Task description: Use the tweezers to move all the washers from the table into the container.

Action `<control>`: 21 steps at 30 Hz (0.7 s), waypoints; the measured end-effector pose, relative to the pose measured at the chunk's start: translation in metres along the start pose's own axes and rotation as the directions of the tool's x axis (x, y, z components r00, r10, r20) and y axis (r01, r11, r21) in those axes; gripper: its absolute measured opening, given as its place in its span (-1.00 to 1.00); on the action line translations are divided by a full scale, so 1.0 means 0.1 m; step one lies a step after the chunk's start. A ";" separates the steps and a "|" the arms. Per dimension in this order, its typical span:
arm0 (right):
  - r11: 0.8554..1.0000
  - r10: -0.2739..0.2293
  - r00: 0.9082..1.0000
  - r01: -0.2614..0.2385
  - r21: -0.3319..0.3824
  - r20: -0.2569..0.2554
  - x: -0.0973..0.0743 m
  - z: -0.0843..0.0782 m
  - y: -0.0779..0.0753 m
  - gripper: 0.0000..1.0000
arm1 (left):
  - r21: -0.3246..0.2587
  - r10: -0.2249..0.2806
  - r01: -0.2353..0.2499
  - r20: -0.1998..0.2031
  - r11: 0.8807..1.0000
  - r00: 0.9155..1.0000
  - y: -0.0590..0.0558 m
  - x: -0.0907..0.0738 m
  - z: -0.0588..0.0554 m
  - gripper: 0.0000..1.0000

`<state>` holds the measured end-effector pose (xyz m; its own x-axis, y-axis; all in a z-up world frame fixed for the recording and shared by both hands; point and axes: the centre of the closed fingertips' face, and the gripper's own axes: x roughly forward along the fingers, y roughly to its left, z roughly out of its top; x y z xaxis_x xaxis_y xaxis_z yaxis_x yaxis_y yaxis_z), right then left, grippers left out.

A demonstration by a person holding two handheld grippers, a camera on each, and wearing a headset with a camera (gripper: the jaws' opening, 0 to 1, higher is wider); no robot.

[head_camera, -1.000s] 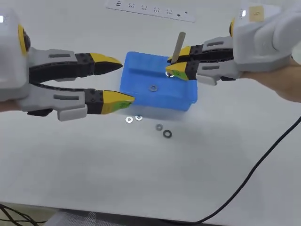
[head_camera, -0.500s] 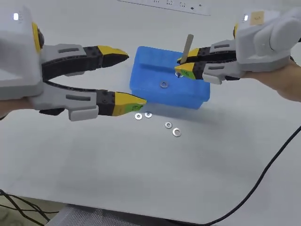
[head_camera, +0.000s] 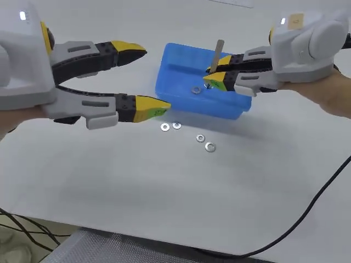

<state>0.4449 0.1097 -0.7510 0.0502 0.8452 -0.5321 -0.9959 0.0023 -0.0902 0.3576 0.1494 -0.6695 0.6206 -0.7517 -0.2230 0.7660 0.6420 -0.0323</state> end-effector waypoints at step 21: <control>1.000 0.007 1.000 -0.007 0.025 0.024 0.04 -0.07 0.04 -0.80 | -0.033 -0.062 0.062 -0.004 0.998 0.998 -0.14 0.00 0.00 0.24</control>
<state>0.4421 0.1095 -0.7597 0.0415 0.8579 -0.5121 -0.9978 0.0094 -0.0651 0.3473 0.1406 -0.6689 0.5716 -0.7893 -0.2243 0.7967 0.5992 -0.0785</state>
